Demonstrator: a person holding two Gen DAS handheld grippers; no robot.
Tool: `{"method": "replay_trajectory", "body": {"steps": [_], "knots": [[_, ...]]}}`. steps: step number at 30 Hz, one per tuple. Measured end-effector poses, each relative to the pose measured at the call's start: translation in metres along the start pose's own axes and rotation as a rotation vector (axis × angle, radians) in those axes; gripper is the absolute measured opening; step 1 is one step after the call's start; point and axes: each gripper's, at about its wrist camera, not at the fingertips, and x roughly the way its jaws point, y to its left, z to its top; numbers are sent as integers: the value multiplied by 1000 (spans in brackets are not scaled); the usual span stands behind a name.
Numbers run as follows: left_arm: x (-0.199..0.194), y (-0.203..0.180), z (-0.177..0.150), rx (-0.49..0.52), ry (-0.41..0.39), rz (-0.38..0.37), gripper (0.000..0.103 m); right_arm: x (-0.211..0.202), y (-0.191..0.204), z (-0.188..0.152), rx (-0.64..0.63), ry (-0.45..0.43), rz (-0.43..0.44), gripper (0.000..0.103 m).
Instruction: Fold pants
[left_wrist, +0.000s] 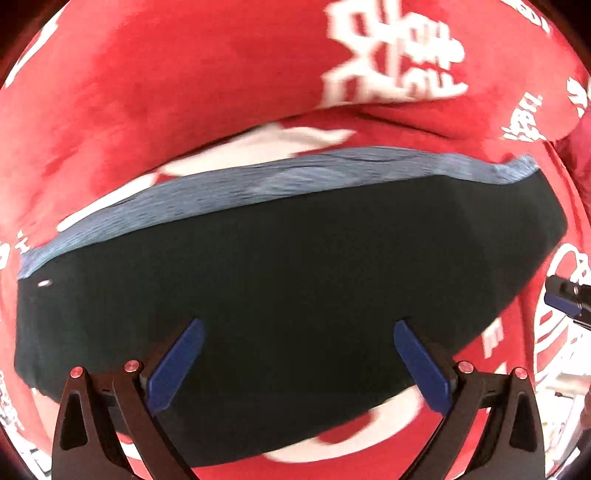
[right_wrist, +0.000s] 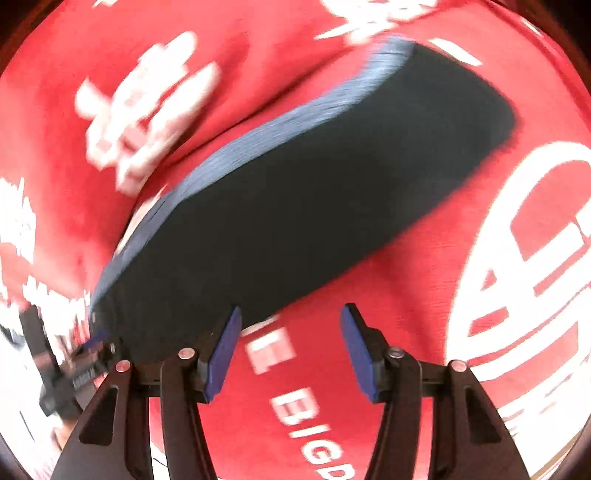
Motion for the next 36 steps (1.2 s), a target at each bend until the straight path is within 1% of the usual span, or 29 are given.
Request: {"method": "replay_trajectory", "body": {"steps": [4, 7, 8, 9, 10, 11, 13, 15, 16, 18, 22, 23, 26, 28, 30, 32, 36], "knots": [[11, -34, 8, 7, 24, -9, 103, -10, -47, 14, 156, -40, 38, 60], [15, -59, 14, 4, 28, -19, 103, -9, -68, 27, 222, -71, 55, 59], [21, -55, 24, 4, 29, -22, 103, -9, -73, 32, 239, -85, 58, 56], [23, -61, 25, 4, 30, -22, 103, -10, -77, 36, 254, -99, 64, 52], [27, -67, 26, 4, 33, -18, 103, -9, -82, 42, 271, -116, 75, 32], [30, -71, 25, 4, 35, -13, 103, -9, -84, 47, 280, -124, 82, 9], [36, -77, 24, 12, 44, 12, 103, -10, -87, 55, 291, -144, 73, 9], [36, -80, 21, 18, 15, 30, 103, -10, -92, 59, 279, -140, 50, 9], [36, -81, 20, 20, 9, 34, 103, -8, -96, 59, 289, -129, 62, 10], [35, -80, 19, 20, 4, 32, 103, -9, -105, 54, 322, -114, 120, 12], [41, -83, 17, 27, 0, 43, 103, -6, -107, 38, 328, -75, 195, 31], [40, -83, 17, 26, -2, 44, 103, -5, -108, 34, 329, -69, 218, 34], [41, -86, 16, 24, -8, 49, 103, 2, -106, 30, 329, -61, 248, 35], [49, -92, 23, 22, -15, 54, 103, 5, -104, 30, 340, -67, 272, 36], [49, -94, 21, 18, -24, 60, 103, 5, -107, 32, 343, -76, 290, 40], [49, -95, 20, 12, -31, 63, 103, 4, -109, 35, 335, -89, 296, 49], [46, -94, 16, 5, -35, 66, 103, 6, -111, 39, 329, -106, 320, 50]]}}
